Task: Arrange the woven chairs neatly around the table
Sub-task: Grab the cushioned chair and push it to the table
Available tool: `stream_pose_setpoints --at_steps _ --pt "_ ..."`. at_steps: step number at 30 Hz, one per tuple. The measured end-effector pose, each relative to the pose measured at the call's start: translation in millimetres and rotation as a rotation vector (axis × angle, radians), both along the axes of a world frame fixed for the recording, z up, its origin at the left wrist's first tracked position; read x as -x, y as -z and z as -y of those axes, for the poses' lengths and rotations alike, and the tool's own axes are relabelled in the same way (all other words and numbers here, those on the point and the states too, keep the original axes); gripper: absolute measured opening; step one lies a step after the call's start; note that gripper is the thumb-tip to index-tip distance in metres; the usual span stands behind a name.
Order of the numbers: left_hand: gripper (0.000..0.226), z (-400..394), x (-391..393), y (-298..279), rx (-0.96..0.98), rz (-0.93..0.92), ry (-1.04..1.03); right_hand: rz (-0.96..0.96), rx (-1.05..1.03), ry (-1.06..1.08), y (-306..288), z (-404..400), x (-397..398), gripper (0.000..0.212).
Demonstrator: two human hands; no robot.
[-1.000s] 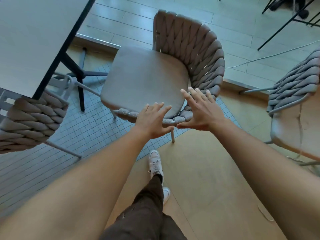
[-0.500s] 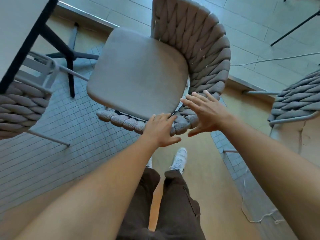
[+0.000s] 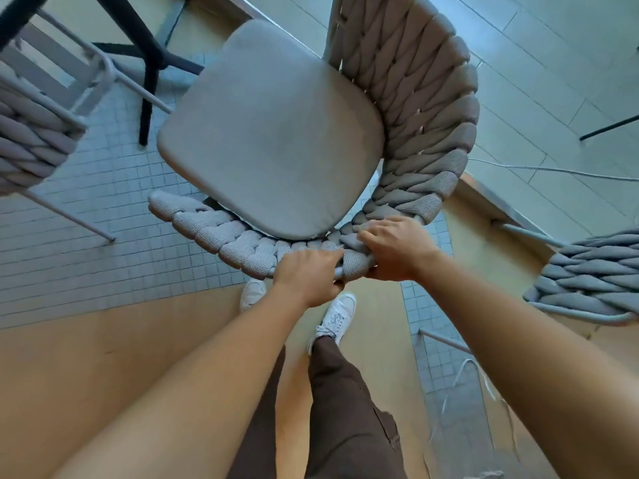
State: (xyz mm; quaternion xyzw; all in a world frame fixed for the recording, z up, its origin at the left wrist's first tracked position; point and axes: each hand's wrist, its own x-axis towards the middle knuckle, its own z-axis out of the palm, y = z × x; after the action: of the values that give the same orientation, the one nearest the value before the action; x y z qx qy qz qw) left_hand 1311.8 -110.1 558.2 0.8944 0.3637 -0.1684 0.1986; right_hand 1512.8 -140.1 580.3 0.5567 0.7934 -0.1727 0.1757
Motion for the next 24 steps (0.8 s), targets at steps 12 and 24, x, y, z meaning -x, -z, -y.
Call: stream_pose_setpoints --at_steps 12,24 --pt "0.048 -32.4 5.3 9.4 -0.133 0.004 0.056 0.025 -0.108 -0.066 9.4 -37.9 -1.2 0.038" --pt "0.044 -108.7 16.9 5.9 -0.169 0.005 -0.007 0.056 -0.218 -0.161 9.0 -122.3 9.8 0.046"
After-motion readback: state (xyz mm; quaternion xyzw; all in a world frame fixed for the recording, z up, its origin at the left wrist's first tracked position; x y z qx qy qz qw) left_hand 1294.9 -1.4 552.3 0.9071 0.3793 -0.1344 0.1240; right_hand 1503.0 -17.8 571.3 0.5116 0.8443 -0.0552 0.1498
